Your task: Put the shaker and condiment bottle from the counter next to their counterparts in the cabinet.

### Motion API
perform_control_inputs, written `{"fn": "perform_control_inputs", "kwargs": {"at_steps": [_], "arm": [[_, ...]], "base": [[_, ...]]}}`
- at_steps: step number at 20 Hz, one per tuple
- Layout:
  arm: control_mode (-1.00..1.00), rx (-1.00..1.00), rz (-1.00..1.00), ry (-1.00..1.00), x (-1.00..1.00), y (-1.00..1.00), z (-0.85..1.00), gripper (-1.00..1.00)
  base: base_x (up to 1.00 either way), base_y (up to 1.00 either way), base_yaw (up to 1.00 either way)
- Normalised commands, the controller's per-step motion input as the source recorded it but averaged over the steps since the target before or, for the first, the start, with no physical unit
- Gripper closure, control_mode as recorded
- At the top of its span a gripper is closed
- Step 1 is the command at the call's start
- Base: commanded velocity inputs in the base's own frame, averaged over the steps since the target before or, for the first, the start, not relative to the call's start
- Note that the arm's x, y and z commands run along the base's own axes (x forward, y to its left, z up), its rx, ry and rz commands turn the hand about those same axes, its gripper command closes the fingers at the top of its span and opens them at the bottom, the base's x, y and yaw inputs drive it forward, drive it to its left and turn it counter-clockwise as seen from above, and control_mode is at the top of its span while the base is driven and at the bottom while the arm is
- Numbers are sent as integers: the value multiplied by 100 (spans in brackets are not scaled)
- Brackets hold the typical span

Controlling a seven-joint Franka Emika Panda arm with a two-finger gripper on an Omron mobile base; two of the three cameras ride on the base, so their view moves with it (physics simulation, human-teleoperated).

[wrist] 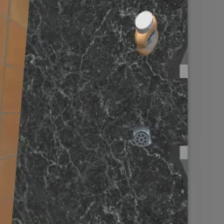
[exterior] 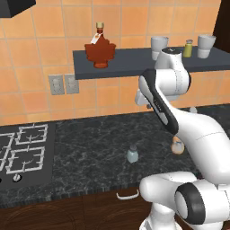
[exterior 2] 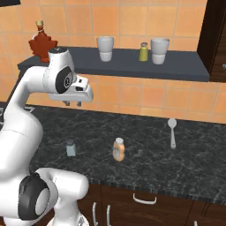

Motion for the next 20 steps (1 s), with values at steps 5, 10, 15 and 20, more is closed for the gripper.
{"fn": "perform_control_inputs", "kwargs": {"at_steps": [5, 10, 15, 20], "arm": [[-100, 0, 0, -4, -17, 0, 0, -100], [-100, 0, 0, -10, -45, -3, -12, -100], [-100, 3, 0, -17, -59, -46, -28, -100], [-100, 0, 4, -26, -65, -53, -3, -100]], "base": [[0, 0, 0], [0, 0, 0], [0, 0, 0], [0, 0, 0]]}}
